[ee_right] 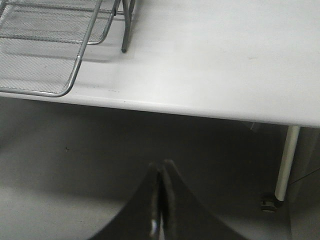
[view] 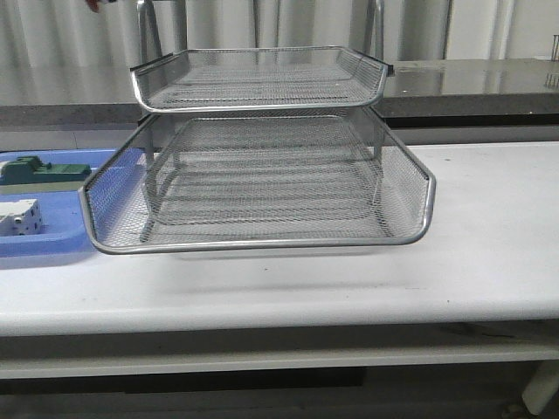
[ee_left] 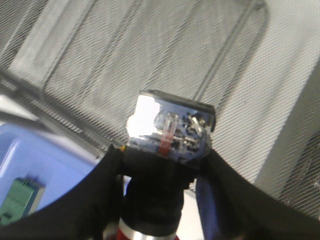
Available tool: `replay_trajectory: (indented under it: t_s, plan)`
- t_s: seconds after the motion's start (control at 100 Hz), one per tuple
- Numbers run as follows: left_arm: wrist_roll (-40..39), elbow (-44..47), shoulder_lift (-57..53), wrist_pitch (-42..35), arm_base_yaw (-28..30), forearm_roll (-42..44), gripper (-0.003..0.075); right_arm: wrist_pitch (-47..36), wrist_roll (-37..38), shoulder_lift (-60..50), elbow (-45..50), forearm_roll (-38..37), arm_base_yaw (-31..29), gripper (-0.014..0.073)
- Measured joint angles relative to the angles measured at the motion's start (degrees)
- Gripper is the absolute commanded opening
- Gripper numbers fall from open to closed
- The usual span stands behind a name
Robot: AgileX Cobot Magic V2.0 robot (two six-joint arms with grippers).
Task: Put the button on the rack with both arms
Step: 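Lift the red button and carry it over the pulled-out tier, then lower the button into the middle tier and open the left gripper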
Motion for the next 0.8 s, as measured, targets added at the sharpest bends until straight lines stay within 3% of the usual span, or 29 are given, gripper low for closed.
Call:
replay_trajectory:
  t_s: [0.44, 0.8]
  plan:
    - [0.0, 1.9, 4.7, -0.1, -12.1, -0.1, -0.0013, 0.0, 0.0, 0.0, 0.0, 0.0, 0.0, -0.0069]
    - [-0.1, 2.0, 10.5, -0.5, -14.8, 0.8, -0.0013, 0.0, 0.0, 0.0, 0.0, 0.0, 0.0, -0.0069]
